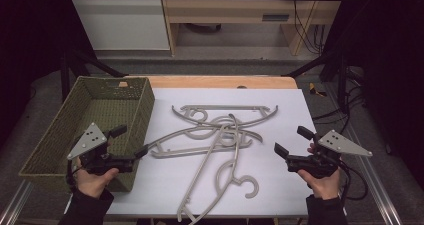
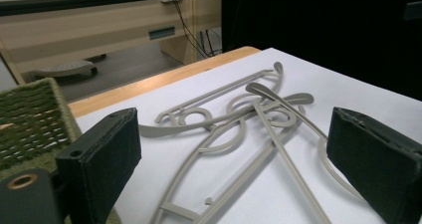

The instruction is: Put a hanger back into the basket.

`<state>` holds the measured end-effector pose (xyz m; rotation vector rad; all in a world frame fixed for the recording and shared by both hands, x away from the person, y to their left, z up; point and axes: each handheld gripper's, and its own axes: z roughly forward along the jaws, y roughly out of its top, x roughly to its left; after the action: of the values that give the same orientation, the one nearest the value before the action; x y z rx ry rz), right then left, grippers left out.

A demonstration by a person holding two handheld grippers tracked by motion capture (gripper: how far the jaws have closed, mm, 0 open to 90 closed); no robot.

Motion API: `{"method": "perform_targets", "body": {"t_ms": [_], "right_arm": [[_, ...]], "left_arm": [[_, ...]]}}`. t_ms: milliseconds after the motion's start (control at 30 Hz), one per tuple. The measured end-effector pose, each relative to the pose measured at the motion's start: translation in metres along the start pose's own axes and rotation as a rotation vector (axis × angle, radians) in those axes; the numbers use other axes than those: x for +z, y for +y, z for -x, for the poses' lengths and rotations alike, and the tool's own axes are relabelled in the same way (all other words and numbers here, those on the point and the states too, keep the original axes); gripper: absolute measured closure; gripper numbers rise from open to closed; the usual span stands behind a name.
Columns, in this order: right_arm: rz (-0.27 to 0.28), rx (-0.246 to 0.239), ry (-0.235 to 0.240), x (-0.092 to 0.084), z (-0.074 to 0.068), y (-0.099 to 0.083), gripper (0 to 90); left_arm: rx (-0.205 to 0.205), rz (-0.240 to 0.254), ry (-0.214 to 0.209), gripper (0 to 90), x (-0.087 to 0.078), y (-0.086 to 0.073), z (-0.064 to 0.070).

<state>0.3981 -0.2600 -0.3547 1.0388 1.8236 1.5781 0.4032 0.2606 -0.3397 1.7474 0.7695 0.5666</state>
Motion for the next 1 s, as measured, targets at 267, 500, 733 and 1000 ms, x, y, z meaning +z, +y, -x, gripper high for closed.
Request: {"method": "perform_targets", "body": {"t_ms": [267, 500, 733, 1000], "right_arm": [[-0.008, 0.002, 0.001, 0.000, 0.000, 0.000, 3.8], [-0.019, 0.001, 0.003, 0.002, 0.000, -0.001, 3.9], [-0.021, -0.006, 0.001, 0.003, -0.002, 0.000, 4.0], [-0.030, 0.000, 0.002, 0.005, -0.003, -0.001, 4.1]], "left_arm": [[0.033, -0.045, -0.038, 7.7, 0.016, -0.001, 0.023], [0.073, -0.119, -0.098, 10.3, 0.037, -0.007, 0.050], [0.116, -0.222, -0.163, 14.8, 0.065, -0.020, 0.086], [0.161, -0.376, -0.234, 23.2, 0.099, -0.047, 0.124]]}}
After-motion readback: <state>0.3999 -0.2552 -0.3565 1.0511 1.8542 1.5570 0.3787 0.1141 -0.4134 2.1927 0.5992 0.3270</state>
